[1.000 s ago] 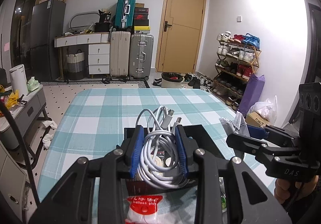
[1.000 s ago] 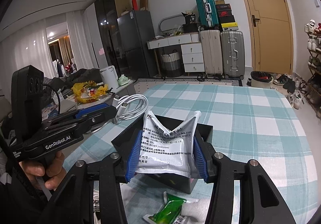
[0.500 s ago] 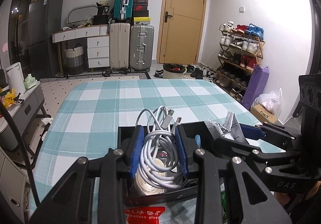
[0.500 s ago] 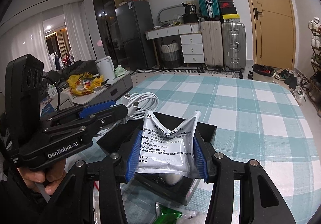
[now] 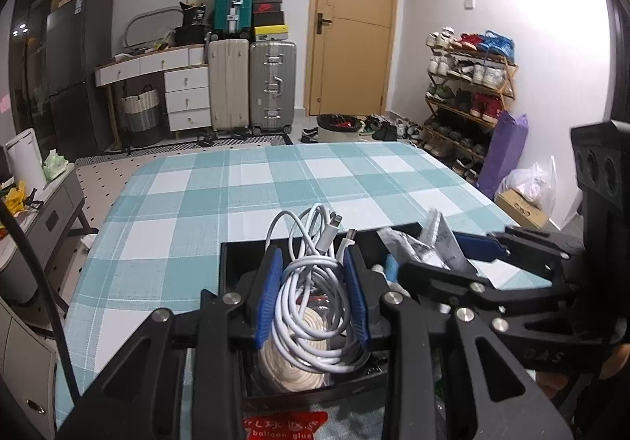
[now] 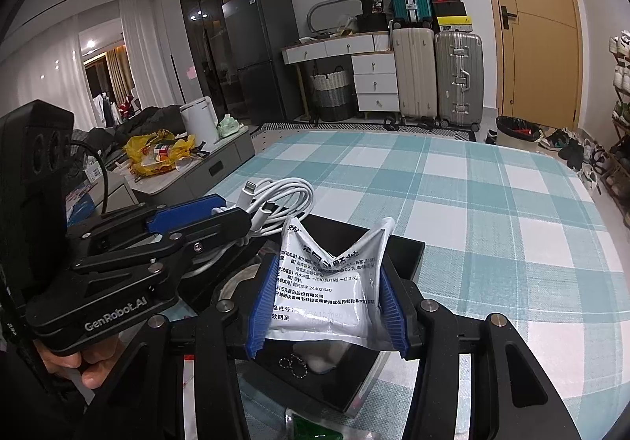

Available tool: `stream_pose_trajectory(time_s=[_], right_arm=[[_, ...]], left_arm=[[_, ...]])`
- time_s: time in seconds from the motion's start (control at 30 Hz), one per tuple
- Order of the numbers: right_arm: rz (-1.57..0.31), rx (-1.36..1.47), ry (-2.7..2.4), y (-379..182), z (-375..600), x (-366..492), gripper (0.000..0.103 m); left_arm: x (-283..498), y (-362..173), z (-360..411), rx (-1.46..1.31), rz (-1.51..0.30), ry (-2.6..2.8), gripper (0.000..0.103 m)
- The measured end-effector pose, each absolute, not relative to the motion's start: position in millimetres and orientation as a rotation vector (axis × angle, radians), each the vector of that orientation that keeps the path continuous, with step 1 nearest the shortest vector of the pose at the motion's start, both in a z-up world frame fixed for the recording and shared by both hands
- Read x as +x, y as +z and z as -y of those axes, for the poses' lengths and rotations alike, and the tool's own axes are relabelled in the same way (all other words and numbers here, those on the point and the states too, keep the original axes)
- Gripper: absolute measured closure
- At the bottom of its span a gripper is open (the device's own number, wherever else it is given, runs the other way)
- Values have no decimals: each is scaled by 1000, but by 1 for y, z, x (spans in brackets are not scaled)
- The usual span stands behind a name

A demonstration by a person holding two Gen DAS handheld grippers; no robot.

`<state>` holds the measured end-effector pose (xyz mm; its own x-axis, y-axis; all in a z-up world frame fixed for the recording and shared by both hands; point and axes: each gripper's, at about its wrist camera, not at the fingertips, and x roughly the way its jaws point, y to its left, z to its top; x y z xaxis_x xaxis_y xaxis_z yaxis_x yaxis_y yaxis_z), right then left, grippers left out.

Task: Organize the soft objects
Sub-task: 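Open both grippers to release the cables and sachet into the box, withdraw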

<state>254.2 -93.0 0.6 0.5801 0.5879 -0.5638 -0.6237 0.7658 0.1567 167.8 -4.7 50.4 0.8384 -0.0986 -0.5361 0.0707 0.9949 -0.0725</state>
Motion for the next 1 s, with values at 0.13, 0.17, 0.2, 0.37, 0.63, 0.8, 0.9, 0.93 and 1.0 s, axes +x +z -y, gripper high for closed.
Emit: stream_pose_trajectory(time_s=[0.13,0.17,0.2,0.37,0.63,0.8,0.9,0.93,1.0], right_arm=[[-638,-59,715,-1,94,257,54],[-637,-59,716,-1,94,257,54],[-637,-59,716,-2,94,258,54],[-637,-63,718,-2,94,258,54],[-643,-73,719,-5,89,260,54],[-640,-77,722,-4,88,259,46],[-620,-76,709,1,93,254,24],[-619,-78,708,3,96,252,20],[-615,-75,709,8,102,248,15]], left_arm=[[167,49,7,-40,-581,-101,72],[167,48,7,-39,-587,-106,72],[167,47,7,-35,-590,-106,72],[166,46,7,-25,-607,-99,74],[168,42,4,-34,-620,-93,74],[167,42,1,-39,-632,-87,73],[164,44,-1,-40,-636,-80,49],[162,46,-2,-44,-635,-81,46],[156,49,-5,-52,-620,-75,43]])
